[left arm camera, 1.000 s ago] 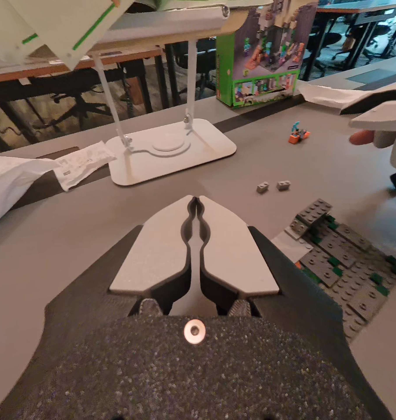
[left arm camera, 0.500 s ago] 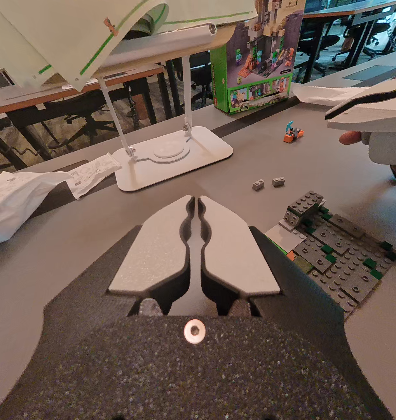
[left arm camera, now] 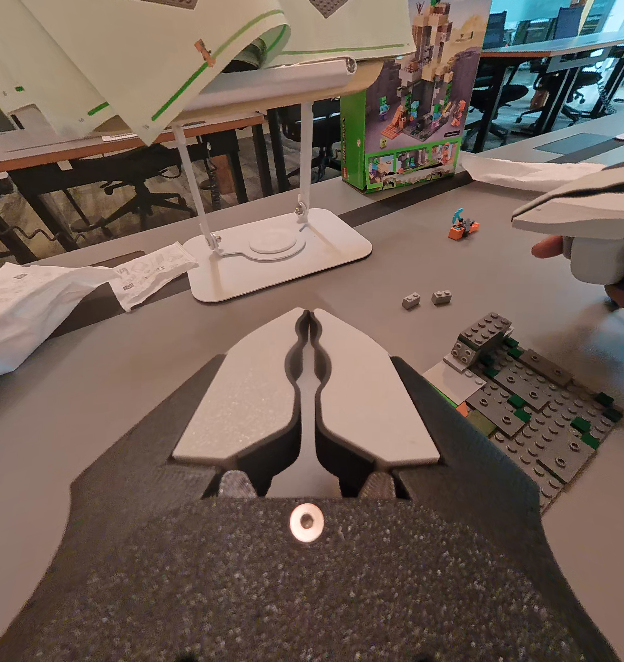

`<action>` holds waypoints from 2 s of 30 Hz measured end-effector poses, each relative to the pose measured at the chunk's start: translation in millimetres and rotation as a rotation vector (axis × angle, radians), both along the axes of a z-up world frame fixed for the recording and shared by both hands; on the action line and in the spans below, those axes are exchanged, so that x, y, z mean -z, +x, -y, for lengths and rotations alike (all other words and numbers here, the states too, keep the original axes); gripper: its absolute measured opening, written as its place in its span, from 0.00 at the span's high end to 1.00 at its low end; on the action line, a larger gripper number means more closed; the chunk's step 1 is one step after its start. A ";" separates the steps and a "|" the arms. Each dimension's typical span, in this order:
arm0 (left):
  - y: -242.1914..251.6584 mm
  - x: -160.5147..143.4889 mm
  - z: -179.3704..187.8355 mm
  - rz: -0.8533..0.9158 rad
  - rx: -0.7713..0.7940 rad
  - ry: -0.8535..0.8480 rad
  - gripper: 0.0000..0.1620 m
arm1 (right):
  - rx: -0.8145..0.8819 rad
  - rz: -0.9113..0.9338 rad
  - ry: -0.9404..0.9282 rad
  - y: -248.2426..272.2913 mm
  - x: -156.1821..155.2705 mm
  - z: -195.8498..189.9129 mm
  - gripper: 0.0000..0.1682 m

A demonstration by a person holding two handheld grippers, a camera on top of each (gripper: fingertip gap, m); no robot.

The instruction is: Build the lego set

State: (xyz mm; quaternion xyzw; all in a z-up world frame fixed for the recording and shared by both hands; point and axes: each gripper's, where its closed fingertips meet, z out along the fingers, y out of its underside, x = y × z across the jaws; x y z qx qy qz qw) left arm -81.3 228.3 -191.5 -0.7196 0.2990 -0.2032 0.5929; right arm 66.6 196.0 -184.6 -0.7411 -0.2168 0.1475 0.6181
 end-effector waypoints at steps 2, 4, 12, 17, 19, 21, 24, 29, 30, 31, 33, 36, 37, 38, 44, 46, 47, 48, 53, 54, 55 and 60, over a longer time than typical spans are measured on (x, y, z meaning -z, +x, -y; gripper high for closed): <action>0.1 0.7 -0.7 0.007 0.007 -0.012 1.00 | -0.007 -0.003 -0.003 -1.2 0.5 0.1 1.00; 0.0 1.4 -0.7 0.013 0.015 -0.022 1.00 | -0.013 -0.005 -0.006 -2.3 0.7 0.5 1.00; 2.8 7.1 0.1 -0.011 0.050 -0.039 0.98 | -0.043 -0.043 -0.027 -3.5 -0.4 1.8 1.00; 5.6 7.6 3.1 -0.024 0.074 -0.037 0.97 | -0.118 0.000 -0.019 -11.8 1.5 8.1 0.98; 5.8 8.3 3.5 -0.027 0.079 -0.040 0.97 | -0.134 0.026 -0.009 -13.0 2.1 9.6 0.96; 5.9 8.1 3.6 -0.021 0.082 -0.044 0.98 | -0.150 0.027 -0.012 -13.8 3.2 10.6 0.94; 5.1 7.5 3.6 -0.013 0.083 -0.047 0.98 | -0.174 0.010 -0.048 -15.2 7.5 11.3 0.90; 5.9 7.5 4.6 -0.010 0.090 -0.052 0.98 | -0.198 0.022 -0.062 -19.4 11.7 13.3 0.89; 6.2 7.7 5.0 -0.012 0.092 -0.051 0.98 | -0.201 0.030 -0.061 -20.4 12.4 13.7 0.88; 6.4 7.7 5.2 -0.013 0.094 -0.051 0.98 | -0.202 0.040 -0.061 -21.1 13.3 13.9 0.88; 6.7 8.5 5.3 -0.011 0.097 -0.054 0.98 | -0.206 0.058 -0.060 -22.0 15.4 14.2 0.88; 7.8 9.7 5.9 -0.004 0.105 -0.067 0.98 | -0.217 0.068 -0.062 -23.9 16.8 15.4 0.88; 8.1 9.7 6.1 -0.004 0.106 -0.067 0.98 | -0.219 0.071 -0.060 -24.1 16.7 15.7 0.89; 8.2 9.7 6.3 -0.005 0.108 -0.066 0.98 | -0.219 0.073 -0.059 -24.2 16.5 15.8 0.89; 9.0 10.6 7.2 -0.002 0.118 -0.074 0.98 | -0.223 0.071 -0.064 -24.7 17.5 16.0 0.89; 8.9 10.8 7.3 -0.001 0.121 -0.075 0.98 | -0.221 0.067 -0.065 -24.0 17.2 15.5 0.89; 8.7 11.1 7.2 0.000 0.122 -0.077 0.98 | -0.220 0.061 -0.066 -23.5 16.7 15.3 0.89; 8.8 11.5 7.3 0.001 0.126 -0.080 0.98 | -0.220 0.053 -0.068 -22.9 16.1 15.1 0.89; 14.5 13.5 13.1 0.000 0.181 -0.094 0.96 | -0.258 0.048 -0.093 -19.0 17.3 18.3 0.88; 16.0 14.3 14.6 -0.004 0.191 -0.094 0.96 | -0.284 0.054 -0.103 -20.1 19.0 21.1 0.88; 17.6 15.2 16.0 -0.009 0.202 -0.095 0.96 | -0.312 0.066 -0.117 -21.7 21.8 24.4 0.88; 22.8 21.9 20.4 -0.046 0.233 -0.101 0.96 | -0.385 0.165 -0.151 -24.8 37.7 33.9 0.86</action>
